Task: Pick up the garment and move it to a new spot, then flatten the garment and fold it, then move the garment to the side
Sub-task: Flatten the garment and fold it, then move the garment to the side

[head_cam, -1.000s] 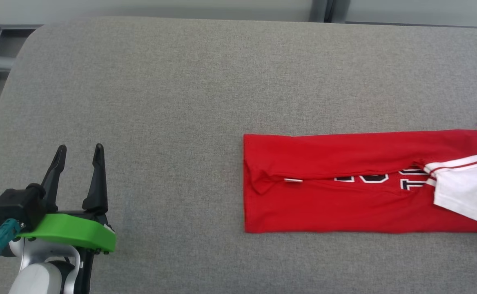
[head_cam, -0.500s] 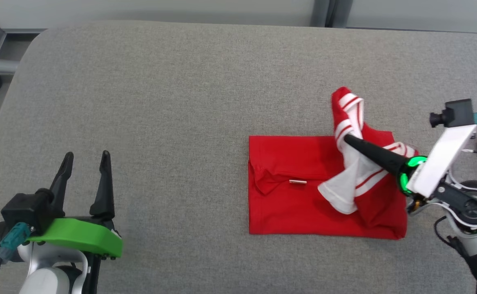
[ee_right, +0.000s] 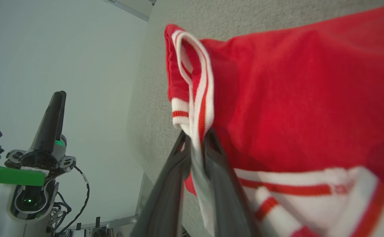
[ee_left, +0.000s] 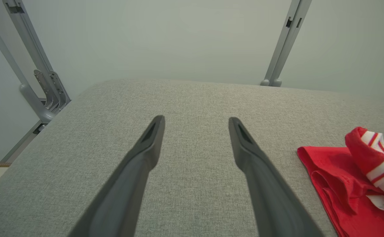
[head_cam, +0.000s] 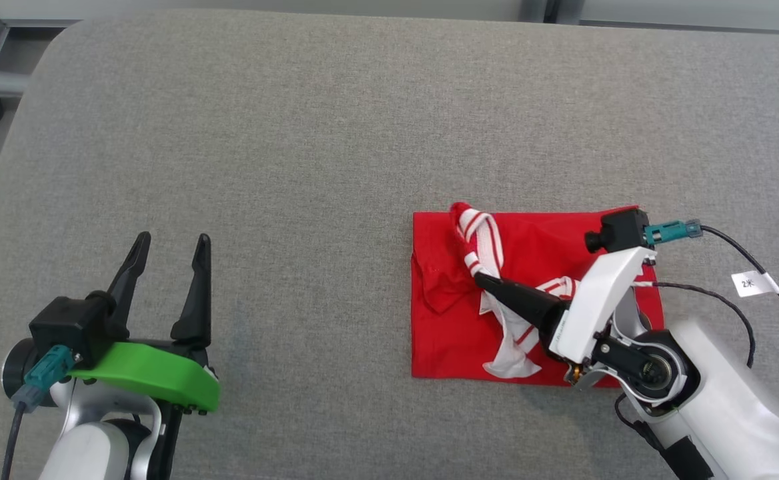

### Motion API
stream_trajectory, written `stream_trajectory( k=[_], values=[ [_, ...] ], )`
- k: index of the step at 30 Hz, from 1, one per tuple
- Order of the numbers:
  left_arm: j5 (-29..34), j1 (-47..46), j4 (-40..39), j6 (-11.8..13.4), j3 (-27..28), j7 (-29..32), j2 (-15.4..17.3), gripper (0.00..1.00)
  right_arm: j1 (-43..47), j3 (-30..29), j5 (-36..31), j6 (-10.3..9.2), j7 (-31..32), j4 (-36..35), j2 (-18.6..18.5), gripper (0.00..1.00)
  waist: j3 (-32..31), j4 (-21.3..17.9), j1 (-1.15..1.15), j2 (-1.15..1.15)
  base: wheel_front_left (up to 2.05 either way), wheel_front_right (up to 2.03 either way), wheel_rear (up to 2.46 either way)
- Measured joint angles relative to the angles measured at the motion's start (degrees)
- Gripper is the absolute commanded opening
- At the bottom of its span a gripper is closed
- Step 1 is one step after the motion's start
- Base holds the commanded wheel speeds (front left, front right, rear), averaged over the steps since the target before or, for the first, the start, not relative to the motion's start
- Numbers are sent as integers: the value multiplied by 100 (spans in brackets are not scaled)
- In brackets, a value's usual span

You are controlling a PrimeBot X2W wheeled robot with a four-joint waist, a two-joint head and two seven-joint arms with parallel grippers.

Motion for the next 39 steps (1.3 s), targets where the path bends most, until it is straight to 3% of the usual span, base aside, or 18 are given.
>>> stream_trajectory(
  k=[1,9,12,14,17,23,31,39],
  values=[
    [0,0,7,0,9,0,-2,100,-42,42,-15,-23,0,18,23,100,8,0,0,0,0,0,0],
    [0,10,104,2,194,0,8,100,-569,252,-11,35,-245,-147,866,100,-5,-184,0,0,0,0,0],
    [0,7,130,2,166,0,-1,100,-627,212,-5,82,-397,-288,915,100,-71,-234,0,0,0,0,0],
    [-1,7,105,2,160,0,-4,100,-627,137,-122,82,-467,-372,755,100,-108,-260,0,0,0,0,0],
    [-2,8,110,2,132,0,-36,100,-616,-132,-410,43,-588,-318,231,100,-141,-267,0,0,0,0,0],
    [-20,62,122,5,231,-10,-56,100,-182,-681,-647,-247,-692,2,-757,100,-166,-244,0,0,0,0,0],
    [-21,177,48,7,233,-10,-109,100,642,-695,-569,-334,-537,344,-1132,100,-84,-262,0,0,0,0,0],
    [-21,159,22,7,160,-10,-178,100,662,-771,-260,-308,-374,433,-1136,100,53,-180,0,0,0,0,0]
  ],
)
